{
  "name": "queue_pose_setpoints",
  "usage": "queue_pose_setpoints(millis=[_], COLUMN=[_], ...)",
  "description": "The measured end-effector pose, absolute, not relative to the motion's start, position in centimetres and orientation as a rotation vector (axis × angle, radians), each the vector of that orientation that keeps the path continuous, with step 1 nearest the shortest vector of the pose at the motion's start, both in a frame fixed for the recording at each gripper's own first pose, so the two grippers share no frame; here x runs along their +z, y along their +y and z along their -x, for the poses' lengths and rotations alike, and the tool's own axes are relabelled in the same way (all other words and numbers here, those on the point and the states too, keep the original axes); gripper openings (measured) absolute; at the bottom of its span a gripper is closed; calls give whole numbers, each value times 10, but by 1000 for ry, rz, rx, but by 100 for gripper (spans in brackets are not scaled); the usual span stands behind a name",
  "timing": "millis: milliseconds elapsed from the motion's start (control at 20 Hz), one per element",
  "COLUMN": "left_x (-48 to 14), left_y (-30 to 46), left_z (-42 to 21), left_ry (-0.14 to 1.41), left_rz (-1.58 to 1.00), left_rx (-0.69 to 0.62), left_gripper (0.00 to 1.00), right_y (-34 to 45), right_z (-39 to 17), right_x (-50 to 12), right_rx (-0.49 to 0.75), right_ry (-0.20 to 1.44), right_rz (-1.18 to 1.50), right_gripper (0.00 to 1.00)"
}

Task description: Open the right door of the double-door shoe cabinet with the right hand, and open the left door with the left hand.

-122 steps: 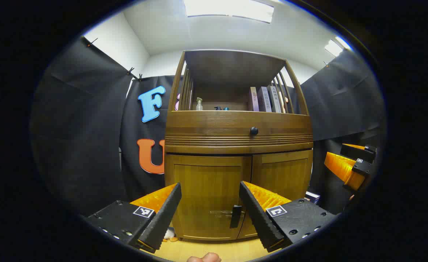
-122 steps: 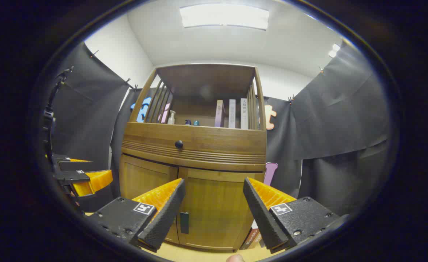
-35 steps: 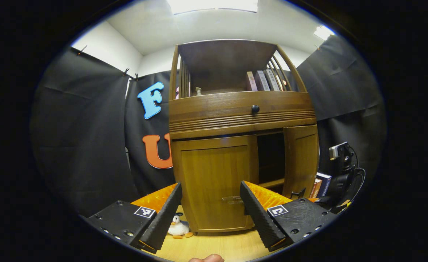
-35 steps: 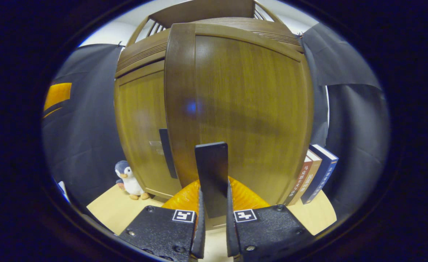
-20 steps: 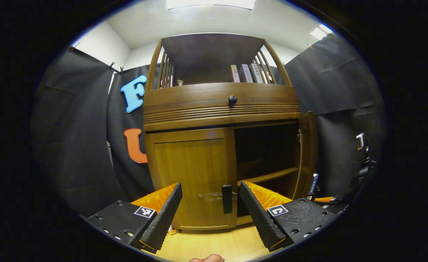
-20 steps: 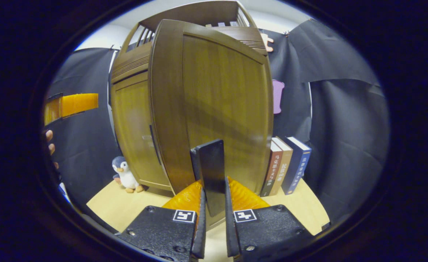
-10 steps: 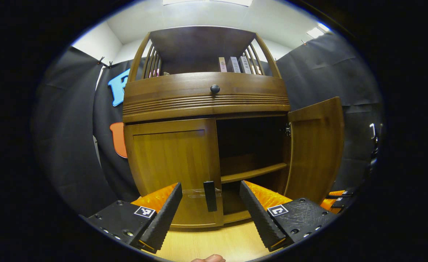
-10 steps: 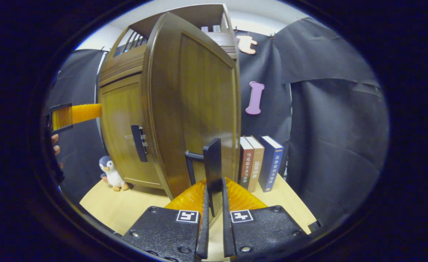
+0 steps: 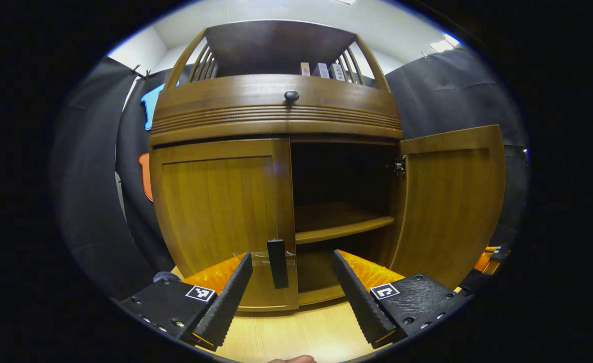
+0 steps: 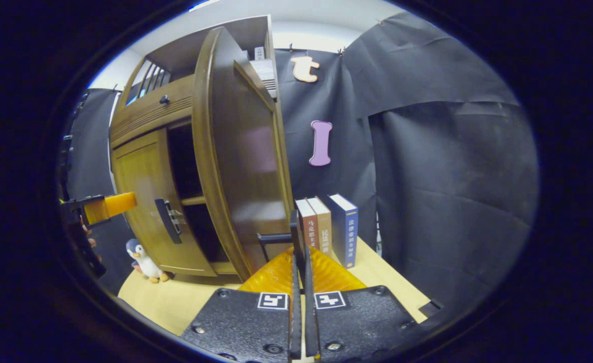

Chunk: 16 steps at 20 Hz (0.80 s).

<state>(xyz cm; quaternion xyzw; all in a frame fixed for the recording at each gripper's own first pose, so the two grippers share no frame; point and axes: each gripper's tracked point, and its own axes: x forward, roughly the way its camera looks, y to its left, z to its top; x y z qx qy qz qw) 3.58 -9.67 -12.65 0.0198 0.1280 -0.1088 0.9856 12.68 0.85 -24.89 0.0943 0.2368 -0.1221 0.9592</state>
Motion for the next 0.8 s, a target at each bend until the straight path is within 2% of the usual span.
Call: queue_pose_setpoints(millis=[50, 100, 200, 250, 400, 450, 500, 550, 750, 800], left_x=[-132, -136, -148, -154, -175, -182, -187, -191, -210, -213], left_y=[-97, -97, -96, -96, -92, -90, -88, -85, -84, -83], left_z=[-39, -43, -51, -55, -74, -81, -87, -94, -119, -127], left_ry=[266, 270, 282, 289, 331, 338, 350, 353, 381, 379], left_rz=[-38, -34, -29, -22, 6, 13, 14, 10, 3, -3], left_rx=[-218, -215, -209, -205, -184, -174, -161, -150, -121, -111], left_gripper=[100, 96, 96, 96, 96, 96, 96, 96, 94, 93], right_y=[8, 7, 2, -1, -13, -19, -26, -33, -55, -51], right_z=[-127, -125, -123, -121, -114, -112, -109, -106, -98, -99], right_x=[-248, -247, -246, -246, -241, -239, -236, -231, -214, -212], right_rx=[-247, -248, -258, -262, -286, -300, -318, -336, -382, -366], right_ry=[484, 487, 487, 485, 475, 470, 462, 449, 395, 388], right_rz=[-186, -177, -149, -138, -134, -134, -131, -127, -119, -129], right_gripper=[5, 5, 5, 0, 0, 5, 0, 5, 0, 5])
